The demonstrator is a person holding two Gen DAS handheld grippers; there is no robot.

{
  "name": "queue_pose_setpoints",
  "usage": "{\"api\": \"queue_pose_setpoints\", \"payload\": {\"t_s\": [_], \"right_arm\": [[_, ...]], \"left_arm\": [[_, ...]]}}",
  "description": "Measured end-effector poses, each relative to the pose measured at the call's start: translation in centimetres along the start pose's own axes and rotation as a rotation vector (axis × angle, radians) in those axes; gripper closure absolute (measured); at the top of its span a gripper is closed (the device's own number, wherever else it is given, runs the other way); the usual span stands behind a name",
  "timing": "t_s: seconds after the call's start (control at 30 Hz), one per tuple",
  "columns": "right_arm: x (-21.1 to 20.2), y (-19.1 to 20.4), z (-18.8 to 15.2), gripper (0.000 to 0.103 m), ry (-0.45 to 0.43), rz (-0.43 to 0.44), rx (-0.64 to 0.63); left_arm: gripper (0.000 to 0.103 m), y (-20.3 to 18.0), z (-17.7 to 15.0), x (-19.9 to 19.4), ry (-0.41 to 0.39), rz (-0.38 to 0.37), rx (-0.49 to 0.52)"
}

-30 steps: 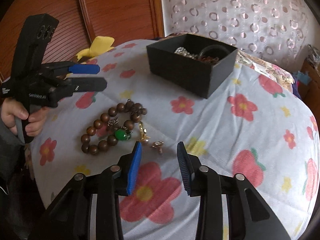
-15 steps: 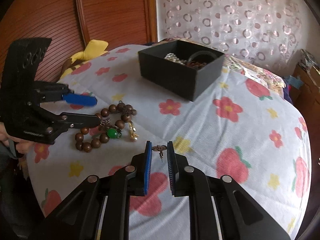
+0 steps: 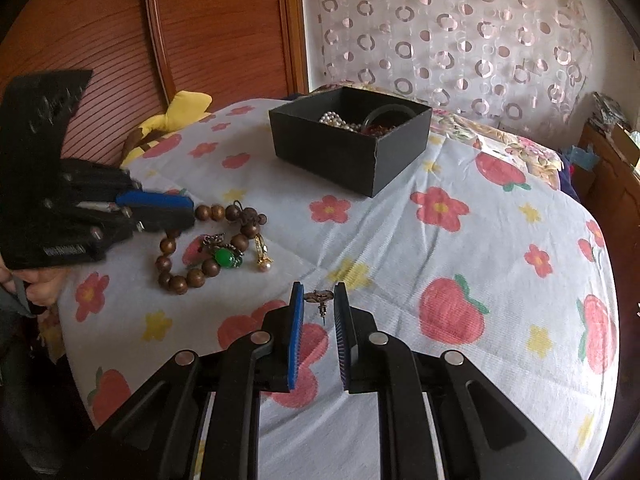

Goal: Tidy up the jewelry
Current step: 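Lift the bead bracelet toward the box with left tool while right tool carries the earring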

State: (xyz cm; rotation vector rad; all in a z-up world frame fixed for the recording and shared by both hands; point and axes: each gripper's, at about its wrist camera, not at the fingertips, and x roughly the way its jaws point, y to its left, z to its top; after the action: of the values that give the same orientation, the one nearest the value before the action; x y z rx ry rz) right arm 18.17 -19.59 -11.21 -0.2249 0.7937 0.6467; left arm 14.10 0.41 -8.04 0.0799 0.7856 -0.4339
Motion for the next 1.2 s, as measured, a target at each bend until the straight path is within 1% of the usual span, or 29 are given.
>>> {"api": "queue_pose_setpoints", "payload": {"t_s": [0.13,0.2,0.37,0.5,0.63,0.7,0.8,0.83,0.9,0.97,1.07,1.2], "right_arm": [[-0.4,0.0,0.1,0.086,-0.013,0.002,0.001],[-0.5,-0.1,0.2,0.086,-0.018,0.000,0.002],[-0.9,-0.2,0.2,0.086,-0.030,-0.002,0.004],[-1.3,-0.3,0.5,0.086,-0.038,-0.006,0.003],[-1.5,-0.4,0.6,0.086,-0.044,-0.009,0.003],[-1.5,-0.2,0.6,0.086,-0.045,-0.009,0.004],[-1.5,-0.2,0.5,0.086,-0.044,-0.006,0.005],[-1.5,-0.1,0.5,0.086,-0.043,-0.006,0.004],[-1.4,0.0,0.5,0.086,-0.040,-0.004,0.001],[-1.3,0.0,0.5,0.086,-0.038,-0.003,-0.001],[-1.3,0.1,0.5,0.086,-0.039,-0.003,-0.001],[-1.3,0.1,0.8,0.086,-0.044,-0.005,-0.003]], "left_arm": [[0.091,-0.2,1.7,-1.9,-0.061,-0.024,-0.001],[0.091,-0.3,2.6,-2.7,-0.087,-0.049,-0.001],[0.091,-1.3,4.4,-3.8,-0.130,-0.059,0.024],[0.091,-1.4,5.8,-4.7,-0.159,-0.095,0.013],[0.091,-1.3,6.9,-5.1,-0.173,-0.079,0.027],[0.091,-1.0,6.9,-4.4,-0.155,-0.051,0.036],[0.091,0.2,5.8,-2.1,-0.077,-0.021,0.029],[0.091,0.7,4.9,-1.0,-0.038,0.005,0.026],[0.091,1.4,3.7,0.1,0.007,0.034,0.023],[0.091,1.9,3.1,0.6,0.022,0.080,0.029],[0.091,2.9,2.6,0.4,0.028,0.108,0.026],[0.091,4.3,1.9,0.4,0.037,0.168,0.019]]}}
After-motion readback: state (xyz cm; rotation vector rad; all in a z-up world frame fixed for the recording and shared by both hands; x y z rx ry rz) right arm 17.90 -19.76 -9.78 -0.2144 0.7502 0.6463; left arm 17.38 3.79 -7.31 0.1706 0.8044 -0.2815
